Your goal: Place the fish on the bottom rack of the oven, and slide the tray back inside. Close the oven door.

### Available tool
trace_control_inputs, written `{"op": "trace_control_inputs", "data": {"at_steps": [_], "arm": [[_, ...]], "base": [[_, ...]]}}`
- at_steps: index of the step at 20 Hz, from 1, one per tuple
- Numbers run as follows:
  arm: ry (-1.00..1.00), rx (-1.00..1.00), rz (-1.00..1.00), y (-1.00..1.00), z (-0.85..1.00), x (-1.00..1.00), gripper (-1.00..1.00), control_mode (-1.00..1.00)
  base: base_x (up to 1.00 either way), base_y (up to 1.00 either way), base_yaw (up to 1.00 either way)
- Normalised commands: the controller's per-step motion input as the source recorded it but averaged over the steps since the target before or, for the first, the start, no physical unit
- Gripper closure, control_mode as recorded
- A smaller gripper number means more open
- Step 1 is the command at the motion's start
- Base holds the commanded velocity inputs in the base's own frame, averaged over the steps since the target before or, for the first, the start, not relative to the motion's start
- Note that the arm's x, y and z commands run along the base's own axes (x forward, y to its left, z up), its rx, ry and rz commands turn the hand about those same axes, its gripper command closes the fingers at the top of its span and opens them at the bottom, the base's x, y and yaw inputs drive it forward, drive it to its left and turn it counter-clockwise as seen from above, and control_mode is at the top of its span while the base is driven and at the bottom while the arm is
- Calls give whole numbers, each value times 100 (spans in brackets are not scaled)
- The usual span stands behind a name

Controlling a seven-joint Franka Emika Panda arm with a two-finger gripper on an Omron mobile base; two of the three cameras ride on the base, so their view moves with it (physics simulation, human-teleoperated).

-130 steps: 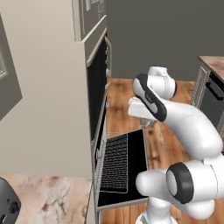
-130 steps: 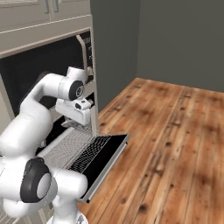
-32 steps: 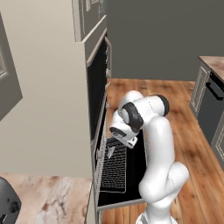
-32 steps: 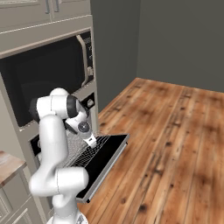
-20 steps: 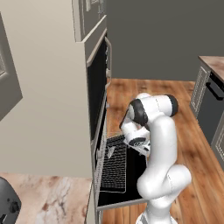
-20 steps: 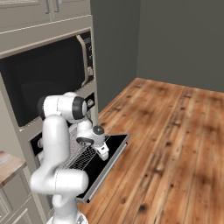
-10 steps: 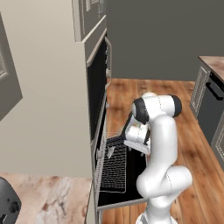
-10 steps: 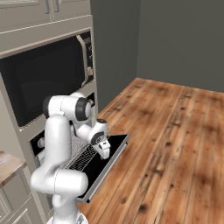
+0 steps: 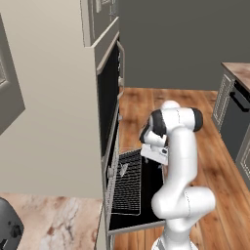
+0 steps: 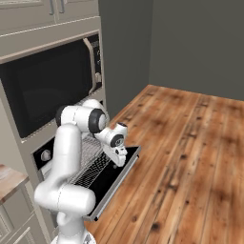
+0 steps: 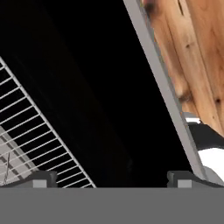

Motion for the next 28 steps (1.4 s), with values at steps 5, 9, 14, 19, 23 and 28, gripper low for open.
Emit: {"op": "trace_control_inputs", "data": {"at_steps": [5, 9, 14, 19, 23, 28], "arm": [[0, 10, -1, -48, -24, -21, -100, -100], [0, 6, 0, -3, -14, -25, -100, -100], [-5, 2, 0, 15, -4, -38, -100, -100], [-3, 0, 0, 33, 0, -32, -100, -100], [-1, 0, -1, 57, 0, -16, -100, -100], [0, 0, -6, 37, -13, -1, -100, -100]], "base": [[0, 0, 0], [0, 0, 0], [0, 0, 0], [0, 0, 0], [0, 0, 0], [0, 0, 0]]}}
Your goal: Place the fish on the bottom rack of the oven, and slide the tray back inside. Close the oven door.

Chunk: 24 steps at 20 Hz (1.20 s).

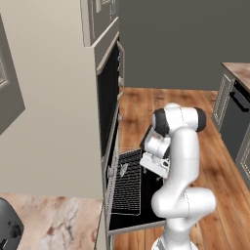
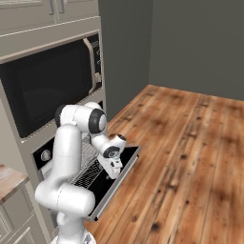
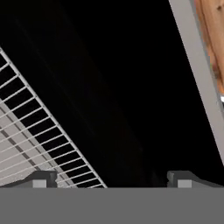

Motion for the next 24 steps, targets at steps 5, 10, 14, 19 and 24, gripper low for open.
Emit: {"op": "trace_control_inputs", "data": {"at_steps": [5, 10, 14, 19, 24], "arm": [[0, 0, -9, 2, -33, 0, -100, -100], [0, 0, -11, 0, -40, 0, -100, -100], [0, 0, -11, 0, -39, 0, -100, -100], [0, 0, -10, 0, -36, 0, -100, -100], [0, 0, -8, 9, -37, 0, -100, -100]], "base": [[0, 0, 0], [0, 0, 0], [0, 0, 0], [0, 0, 0], [0, 0, 0]]}}
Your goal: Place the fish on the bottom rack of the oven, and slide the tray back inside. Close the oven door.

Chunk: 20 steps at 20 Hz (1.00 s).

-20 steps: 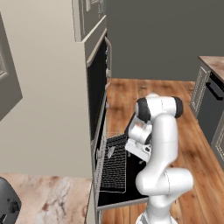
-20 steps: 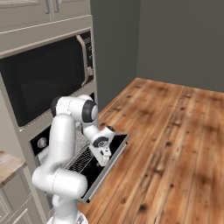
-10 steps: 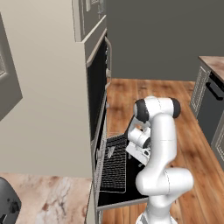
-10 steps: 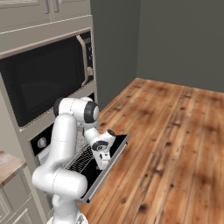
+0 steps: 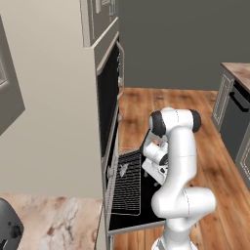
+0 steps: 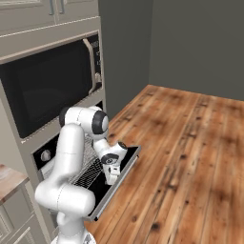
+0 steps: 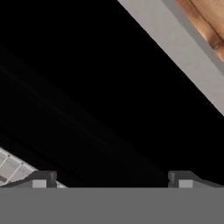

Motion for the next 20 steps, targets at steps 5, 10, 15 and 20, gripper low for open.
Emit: {"op": "trace_control_inputs", "data": {"at_steps": [5, 10, 15, 20], "arm": [[0, 0, -6, 40, -29, 5, -100, -100], [0, 0, -7, 61, -21, 6, -100, -100], [2, 0, -8, 61, -18, 11, -100, -100], [0, 0, -8, 60, -13, 7, -100, -100]], "base": [[0, 0, 0], [0, 0, 0], [0, 0, 0], [0, 0, 0]]}}
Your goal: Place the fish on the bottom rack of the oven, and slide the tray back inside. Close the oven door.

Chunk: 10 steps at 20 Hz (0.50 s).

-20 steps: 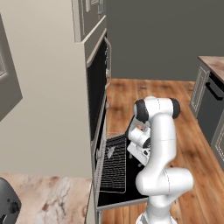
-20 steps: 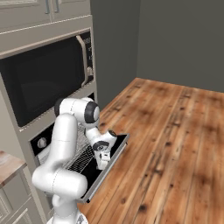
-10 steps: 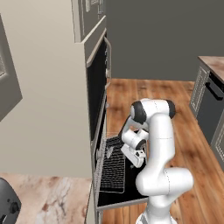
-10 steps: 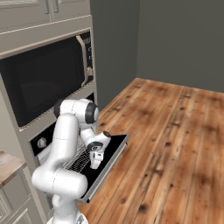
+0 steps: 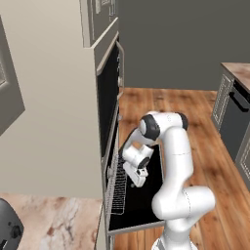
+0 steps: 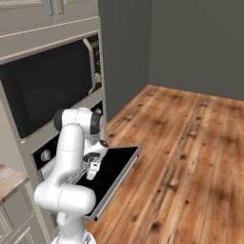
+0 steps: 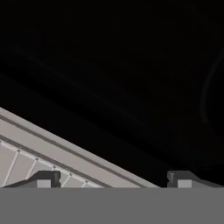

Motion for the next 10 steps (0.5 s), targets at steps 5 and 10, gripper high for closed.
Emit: {"op": "trace_control_inputs", "data": {"at_steps": [5, 10], "arm": [[0, 0, -7, 66, -12, 8, -100, -100], [0, 0, -5, 64, -3, 10, -100, -100]], "base": [[0, 0, 0], [0, 0, 0]]}}
